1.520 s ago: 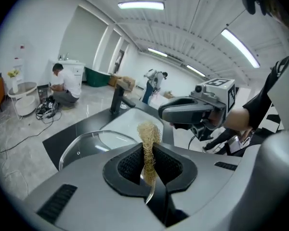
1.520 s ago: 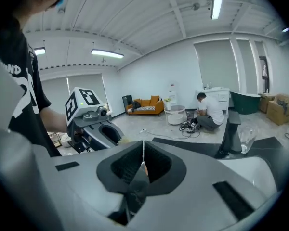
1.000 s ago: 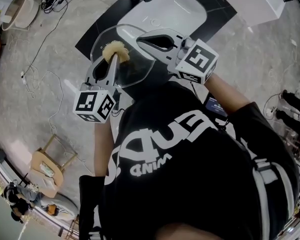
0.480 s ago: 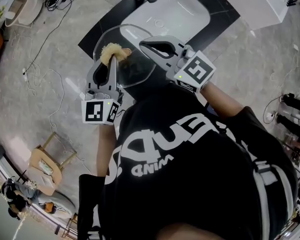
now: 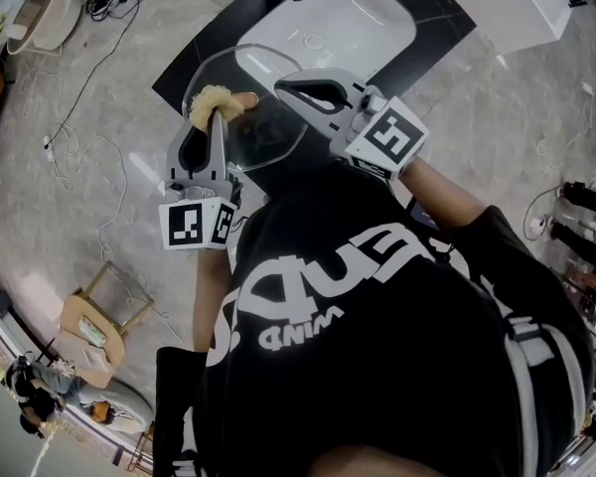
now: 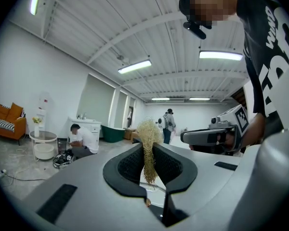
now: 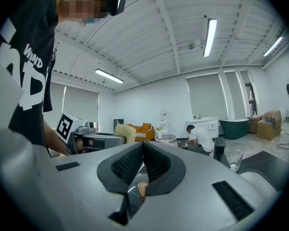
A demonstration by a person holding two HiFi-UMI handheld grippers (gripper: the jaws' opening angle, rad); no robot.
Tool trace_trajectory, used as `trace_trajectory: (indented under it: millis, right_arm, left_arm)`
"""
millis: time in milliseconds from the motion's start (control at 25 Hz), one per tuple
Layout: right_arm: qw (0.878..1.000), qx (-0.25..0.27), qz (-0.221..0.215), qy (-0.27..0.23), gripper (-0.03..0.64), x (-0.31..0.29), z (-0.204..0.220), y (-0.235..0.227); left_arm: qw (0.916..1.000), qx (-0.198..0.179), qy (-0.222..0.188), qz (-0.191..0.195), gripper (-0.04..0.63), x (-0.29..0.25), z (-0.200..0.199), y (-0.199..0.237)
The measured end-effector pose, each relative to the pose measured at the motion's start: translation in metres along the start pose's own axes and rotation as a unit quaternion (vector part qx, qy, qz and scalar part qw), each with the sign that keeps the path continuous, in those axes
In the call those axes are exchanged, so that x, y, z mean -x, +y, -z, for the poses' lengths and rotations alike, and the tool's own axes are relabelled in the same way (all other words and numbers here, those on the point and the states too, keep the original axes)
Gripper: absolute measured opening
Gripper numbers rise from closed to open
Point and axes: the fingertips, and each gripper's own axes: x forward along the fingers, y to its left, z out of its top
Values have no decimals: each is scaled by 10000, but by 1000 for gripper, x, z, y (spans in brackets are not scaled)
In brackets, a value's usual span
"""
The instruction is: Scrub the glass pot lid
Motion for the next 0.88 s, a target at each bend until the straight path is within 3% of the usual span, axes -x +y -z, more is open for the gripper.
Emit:
trace_trajectory:
  millis: [880]
  right_arm:
    - [9996,2,-263,113,14,-5,3,4]
  left_arm:
    - [9999,20,81,119,49,1,3,-8]
